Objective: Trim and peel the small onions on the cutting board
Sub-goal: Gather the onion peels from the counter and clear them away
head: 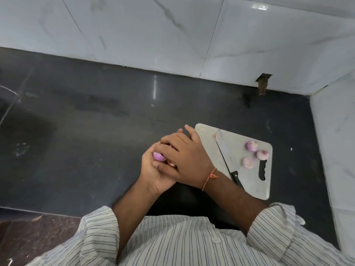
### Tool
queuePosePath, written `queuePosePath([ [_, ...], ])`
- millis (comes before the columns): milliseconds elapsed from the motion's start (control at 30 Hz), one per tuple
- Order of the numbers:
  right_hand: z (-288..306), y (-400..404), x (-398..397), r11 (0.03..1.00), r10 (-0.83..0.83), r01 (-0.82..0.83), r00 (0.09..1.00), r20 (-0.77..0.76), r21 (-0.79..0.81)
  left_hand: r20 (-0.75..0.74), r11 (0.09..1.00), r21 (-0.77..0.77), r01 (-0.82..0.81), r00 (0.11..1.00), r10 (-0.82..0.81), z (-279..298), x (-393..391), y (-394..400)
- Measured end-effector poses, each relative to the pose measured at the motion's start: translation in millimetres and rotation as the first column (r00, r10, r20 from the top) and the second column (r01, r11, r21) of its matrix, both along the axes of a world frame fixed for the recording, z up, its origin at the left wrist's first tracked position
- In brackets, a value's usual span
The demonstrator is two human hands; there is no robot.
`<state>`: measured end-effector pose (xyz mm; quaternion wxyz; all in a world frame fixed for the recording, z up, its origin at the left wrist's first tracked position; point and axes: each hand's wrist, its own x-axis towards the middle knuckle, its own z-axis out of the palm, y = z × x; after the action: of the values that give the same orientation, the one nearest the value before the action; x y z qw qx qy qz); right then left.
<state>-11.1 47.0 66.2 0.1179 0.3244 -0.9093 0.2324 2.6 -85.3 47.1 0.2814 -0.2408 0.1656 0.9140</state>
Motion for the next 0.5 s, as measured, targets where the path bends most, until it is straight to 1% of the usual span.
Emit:
queuePosePath([
  [100, 4, 4, 8, 0.998, 0.020, -0.019, 1.000, -0.016, 0.053, -0.017, 1.000, -0.017, -0.013, 1.000, 0.013, 4, 4, 2],
  [200, 9, 11, 13, 0.994, 0.006, -0.003, 1.000, -0.021, 0.110, -0.012, 0.999, -0.040, -0.012, 1.000, 0.012, 6, 3, 4],
  [267, 11, 16, 13, 0.995, 0.009, -0.004, 0.999, -0.054, 0.099, -0.013, 1.000, -0.023, -0.018, 1.000, 0.017, 5, 3, 4],
  [333, 15, 18, 13, 0.999, 0.005, -0.002, 0.997, -0.083, 0.039, 0.001, 1.000, -0.012, -0.010, 1.000, 0.010, 6, 3, 3],
  [400, 20, 21, 14, 0.999, -0.013, 0.009, 0.997, -0.071, -0.052, -0.013, 0.999, -0.049, 0.004, 1.000, -0.005, 5, 2, 2],
  [467, 25, 26, 15, 0.984, -0.049, 0.043, 0.998, -0.031, -0.175, -0.027, 0.996, -0.087, -0.003, 1.000, 0.001, 2, -1, 1],
  [500, 24, 31, 15, 0.962, -0.090, 0.085, 0.996, -0.008, -0.259, -0.017, 0.996, -0.086, -0.021, 1.000, 0.020, 0, -3, 0],
])
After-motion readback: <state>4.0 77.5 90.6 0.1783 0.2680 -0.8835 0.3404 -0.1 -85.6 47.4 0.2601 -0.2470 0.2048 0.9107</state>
